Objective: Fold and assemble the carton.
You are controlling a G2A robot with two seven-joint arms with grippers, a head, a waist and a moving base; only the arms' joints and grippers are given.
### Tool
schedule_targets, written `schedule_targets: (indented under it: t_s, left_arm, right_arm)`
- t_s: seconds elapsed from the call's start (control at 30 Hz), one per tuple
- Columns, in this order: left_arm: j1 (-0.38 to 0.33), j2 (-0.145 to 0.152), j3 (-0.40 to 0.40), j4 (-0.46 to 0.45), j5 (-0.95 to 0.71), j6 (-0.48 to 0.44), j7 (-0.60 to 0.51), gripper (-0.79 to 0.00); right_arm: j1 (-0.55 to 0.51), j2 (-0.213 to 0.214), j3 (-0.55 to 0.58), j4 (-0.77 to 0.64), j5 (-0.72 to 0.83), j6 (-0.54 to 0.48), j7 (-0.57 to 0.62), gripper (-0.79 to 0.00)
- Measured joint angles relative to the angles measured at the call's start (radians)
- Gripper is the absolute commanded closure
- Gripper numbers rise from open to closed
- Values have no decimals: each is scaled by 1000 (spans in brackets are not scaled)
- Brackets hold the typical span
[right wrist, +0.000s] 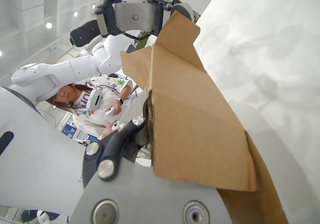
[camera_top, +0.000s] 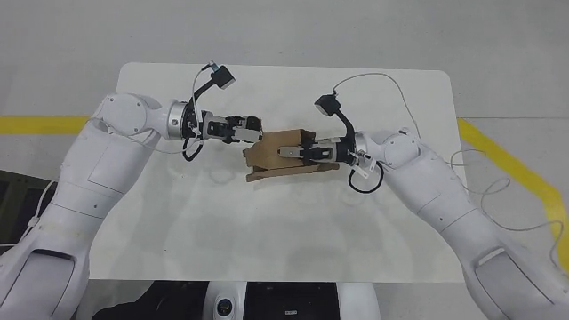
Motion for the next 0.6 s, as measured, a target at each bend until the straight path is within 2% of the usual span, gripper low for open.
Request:
schedule_targets:
  t_s: [0.6]
  left_arm:
    - [17, 3, 17, -51, 27, 6, -6, -785]
  right_arm:
    - [23, -19, -53, -6, 21, 49, 49, 0]
